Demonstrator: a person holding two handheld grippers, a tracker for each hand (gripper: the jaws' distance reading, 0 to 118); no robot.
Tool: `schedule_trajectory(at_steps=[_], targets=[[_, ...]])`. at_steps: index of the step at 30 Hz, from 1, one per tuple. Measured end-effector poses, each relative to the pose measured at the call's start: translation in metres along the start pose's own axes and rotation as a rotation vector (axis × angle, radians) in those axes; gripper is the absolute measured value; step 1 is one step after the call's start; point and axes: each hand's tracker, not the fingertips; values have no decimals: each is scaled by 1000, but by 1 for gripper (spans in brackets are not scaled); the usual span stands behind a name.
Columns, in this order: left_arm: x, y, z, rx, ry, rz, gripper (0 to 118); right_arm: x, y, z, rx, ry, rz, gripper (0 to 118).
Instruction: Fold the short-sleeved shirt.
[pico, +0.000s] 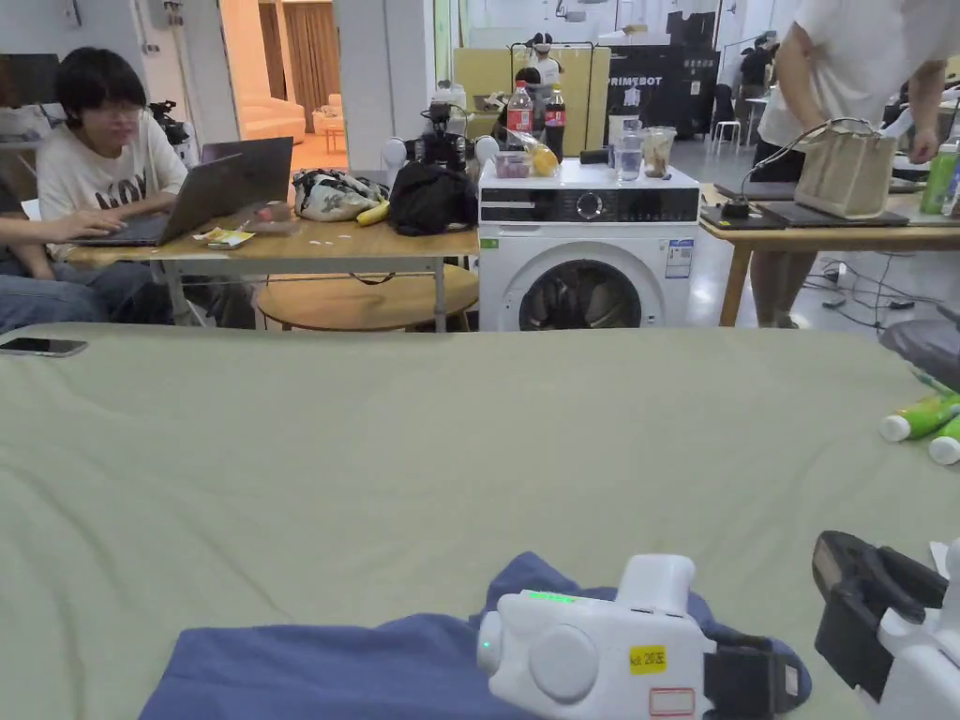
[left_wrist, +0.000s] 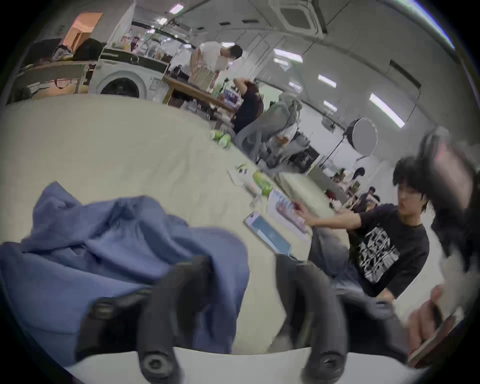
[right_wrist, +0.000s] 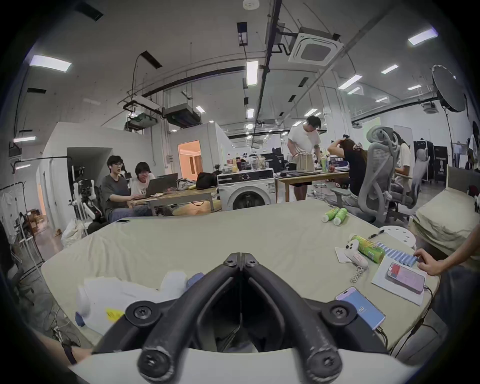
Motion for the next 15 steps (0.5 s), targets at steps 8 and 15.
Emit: schedule_trajectory(at_steps=[8,15], targets=[[4,19,197,365,489,-254,68,-11,6,-13,-7,121,69,0],[16,-2,299,474,756,-410,0,-39,-6,-42,-40,86,95,0]])
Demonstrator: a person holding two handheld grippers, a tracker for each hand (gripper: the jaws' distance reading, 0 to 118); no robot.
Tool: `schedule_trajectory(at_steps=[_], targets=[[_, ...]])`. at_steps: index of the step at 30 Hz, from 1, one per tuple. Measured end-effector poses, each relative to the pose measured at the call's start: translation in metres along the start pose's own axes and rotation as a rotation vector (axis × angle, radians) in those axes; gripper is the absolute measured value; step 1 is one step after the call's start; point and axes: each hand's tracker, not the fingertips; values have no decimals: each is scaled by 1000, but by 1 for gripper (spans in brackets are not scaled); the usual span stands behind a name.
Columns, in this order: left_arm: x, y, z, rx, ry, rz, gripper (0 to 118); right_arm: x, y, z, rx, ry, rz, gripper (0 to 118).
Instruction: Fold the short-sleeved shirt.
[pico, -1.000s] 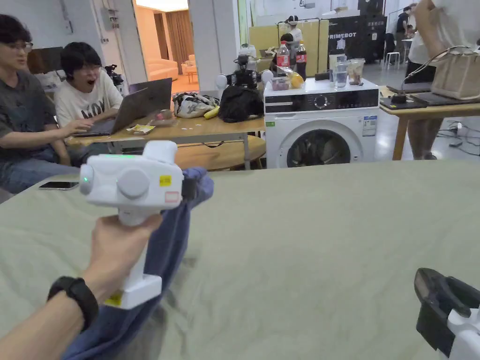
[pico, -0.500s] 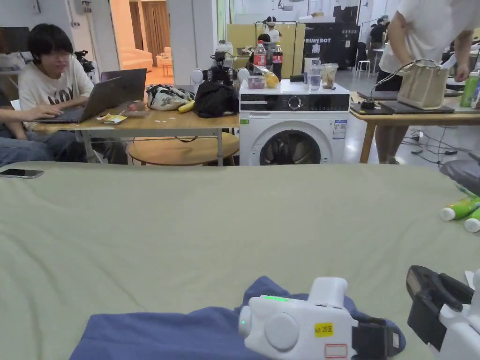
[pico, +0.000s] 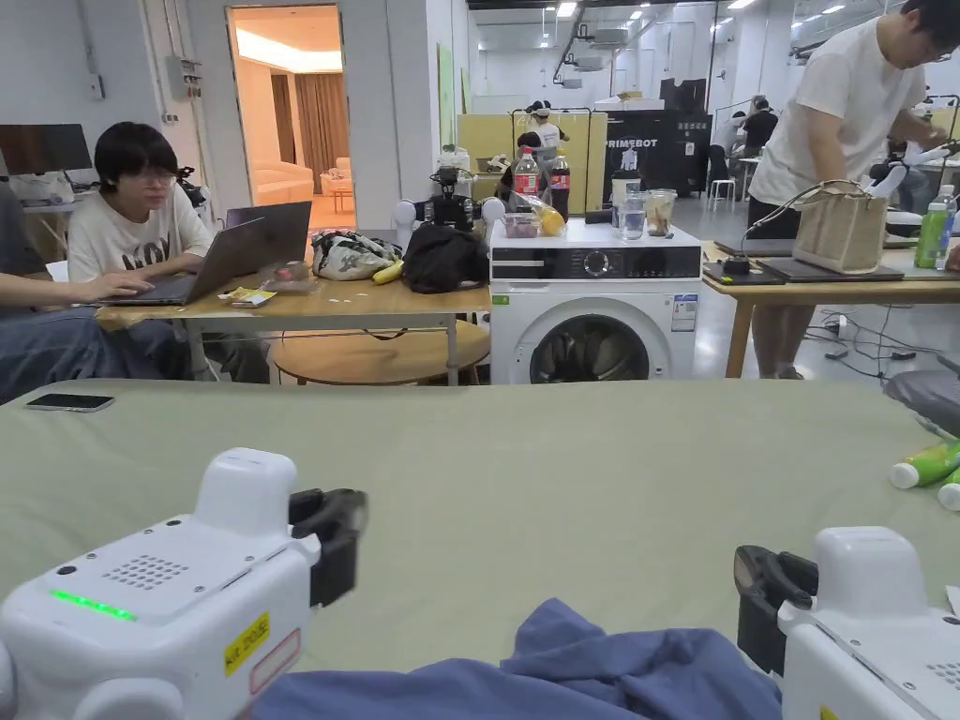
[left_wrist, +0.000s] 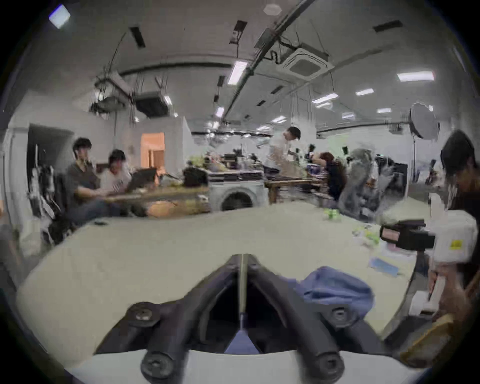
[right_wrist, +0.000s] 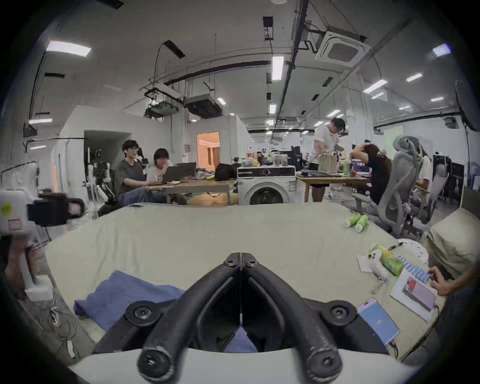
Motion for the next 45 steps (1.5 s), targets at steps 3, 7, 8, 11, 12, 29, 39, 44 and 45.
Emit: schedule_trajectory(at_steps=[3,7,8,11,12,29,39,44,45], targets=[[-13,-4,26,-14,77,-31,0,-5,-3,3,-5,30,-22,0],[-37,-14,39,-48,90,75,0,-13,-3,7,-1,41,1,0],[-44,-18,38,-63,89,75,0,-14,-3,8,0,47,5,0],[-57,-24,36,-113,87,132,0,-15,-3,10,2,68,0,0],[-64,-30,32,-126,87,155,0,-14,-3,10,1,71,-4,0],[-141,-113,-139,-705,89,363,92,22,-46,0,-116,63,-21,0],[-151,-155,-188,-867,199,401,30,52,-68,2,-187,-15,-74,0],[-141,-153,-192,-868,181,325,0,60,-74,12,-234,-87,-63,0],[-139,-155,-195,-869,172,338,0,63,-75,14,-249,-99,-81,0]])
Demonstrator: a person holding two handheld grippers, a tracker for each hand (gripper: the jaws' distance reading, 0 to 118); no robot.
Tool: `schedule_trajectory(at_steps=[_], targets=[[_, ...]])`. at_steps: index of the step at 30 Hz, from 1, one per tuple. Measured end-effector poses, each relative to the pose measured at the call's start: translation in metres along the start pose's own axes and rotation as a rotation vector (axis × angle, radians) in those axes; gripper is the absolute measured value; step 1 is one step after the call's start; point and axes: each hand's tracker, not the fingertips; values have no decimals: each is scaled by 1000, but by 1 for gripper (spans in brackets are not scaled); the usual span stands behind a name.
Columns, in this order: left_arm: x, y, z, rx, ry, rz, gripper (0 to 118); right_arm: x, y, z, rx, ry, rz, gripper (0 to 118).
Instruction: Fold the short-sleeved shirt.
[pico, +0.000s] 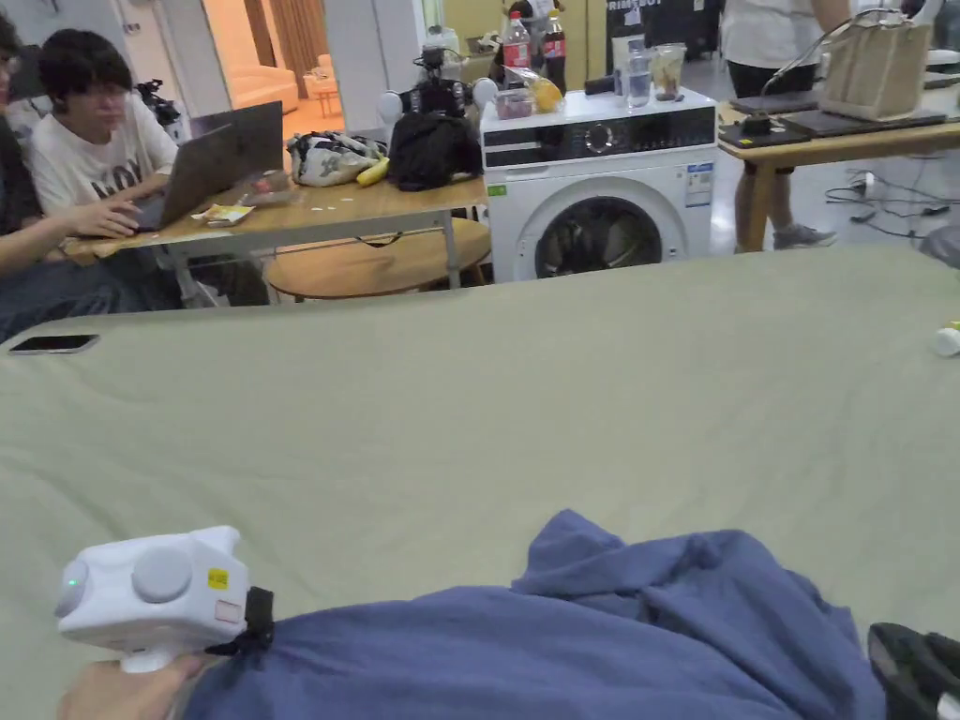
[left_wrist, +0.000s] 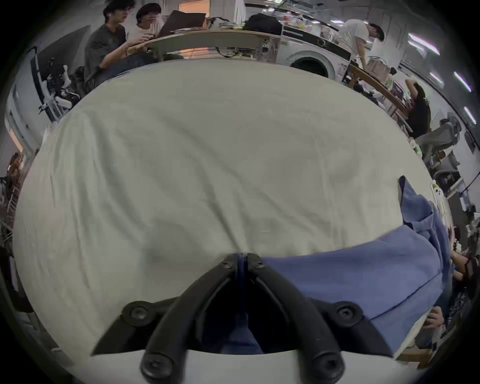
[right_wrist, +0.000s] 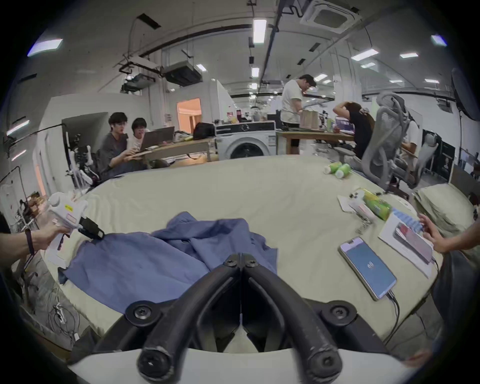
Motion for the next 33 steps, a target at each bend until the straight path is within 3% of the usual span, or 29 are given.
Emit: schedule_trajectory(at_steps=[1,2,3,4,8,12,13,14,15,18,21,25,27,33], targets=[[5,-2,-1,10,46,-19,0,3,-2,2,-16,-24,-30,8],[9,-3,-4,14,55,-60,0,5,-5,6,-27,-47,-61,31],[12,-4,-6,13,75,-89,0,9,-9,8,-39,-74,-110,63],[12,-5,-7,19,80,-97,0,13,-13,7,-59,-85,-160,72],[8,-5,-5,20,64,-84,0,32,-37,-17,-165,-33,-374,67],[1,-9,-4,32,34,-46,0,36,-53,-40,-187,34,-465,53],[0,-10,-4,37,33,-43,0,36,-54,-44,-189,38,-467,41],[1,-13,-4,48,33,-42,0,34,-54,-50,-190,42,-464,18],[2,-17,-3,70,36,-31,0,34,-55,-55,-192,59,-472,3],[-1,-24,8,127,23,-20,0,29,-52,-58,-195,50,-472,2],[-5,-29,41,238,2,-50,0,28,-44,-48,-164,69,-421,2],[-15,-33,125,396,-189,54,0,24,-15,-28,-75,121,-413,2],[-10,-42,178,533,-261,29,0,15,9,-18,-12,135,-332,2],[-9,-51,291,797,-207,-4,0,5,78,2,113,119,-245,2]])
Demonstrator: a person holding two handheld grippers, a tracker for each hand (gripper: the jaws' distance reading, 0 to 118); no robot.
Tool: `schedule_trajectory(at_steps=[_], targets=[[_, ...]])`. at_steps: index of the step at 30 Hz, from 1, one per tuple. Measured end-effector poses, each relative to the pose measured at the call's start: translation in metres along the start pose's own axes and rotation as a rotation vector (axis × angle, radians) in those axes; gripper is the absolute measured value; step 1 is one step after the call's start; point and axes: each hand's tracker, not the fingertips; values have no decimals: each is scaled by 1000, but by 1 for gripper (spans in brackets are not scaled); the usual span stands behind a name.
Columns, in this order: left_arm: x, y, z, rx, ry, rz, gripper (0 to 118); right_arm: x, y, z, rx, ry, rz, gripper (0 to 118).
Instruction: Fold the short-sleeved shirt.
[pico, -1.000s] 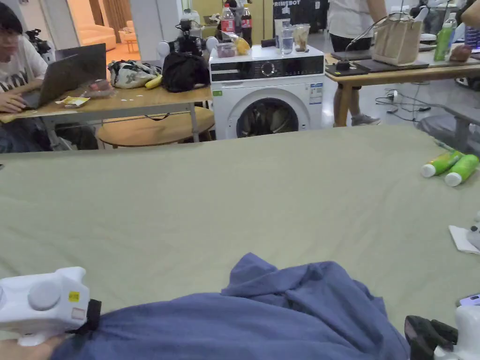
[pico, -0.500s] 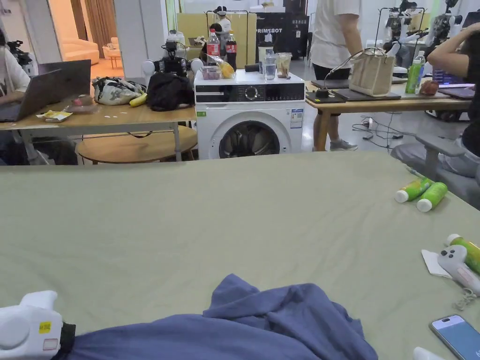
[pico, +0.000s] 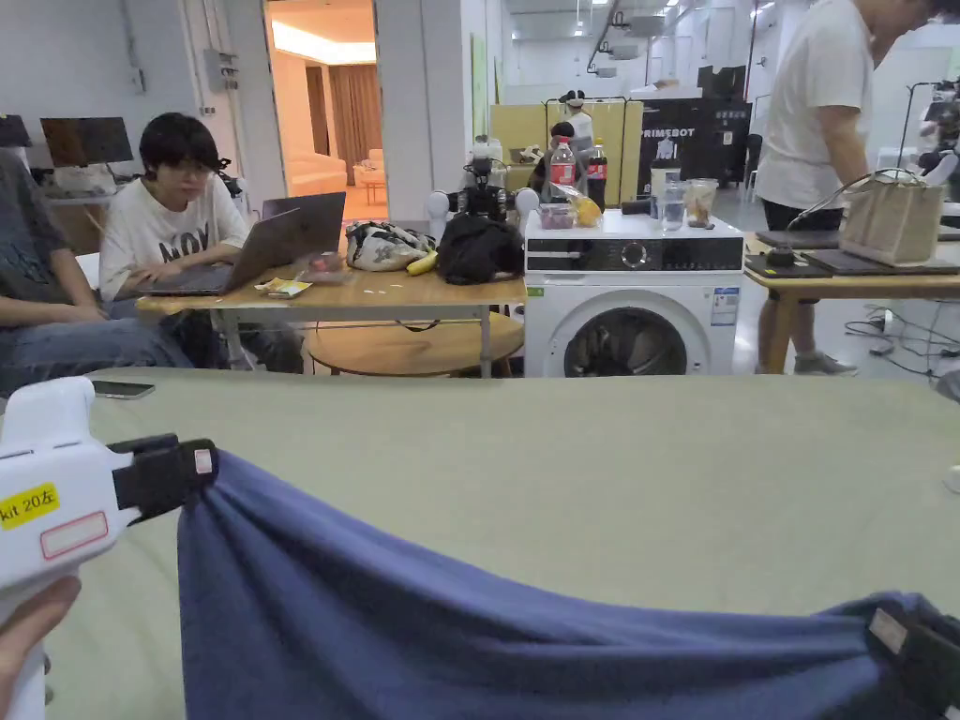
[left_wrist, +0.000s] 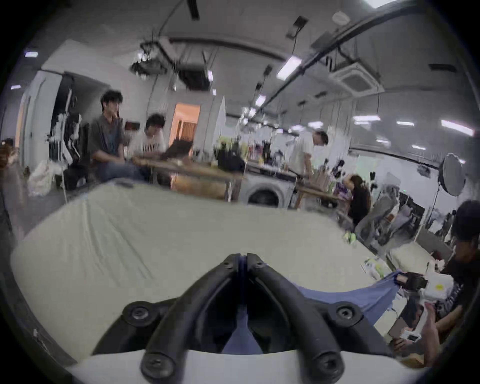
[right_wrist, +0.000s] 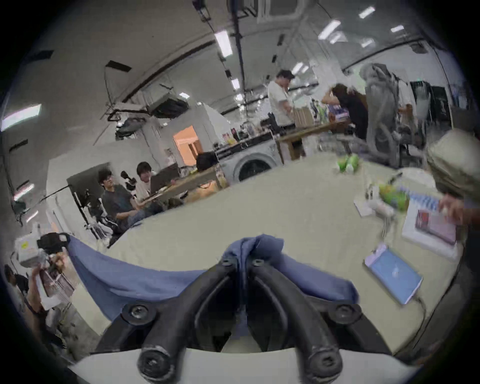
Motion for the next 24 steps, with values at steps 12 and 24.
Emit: schedule_trajectory(at_steps=[12,24], targets=[[10,69,-26,166,94,-51,0,-66,132,-24,149,-8,193,2],[4,143,-117,222,187,-110,0,-119,235,-129,167,-59,315,2]])
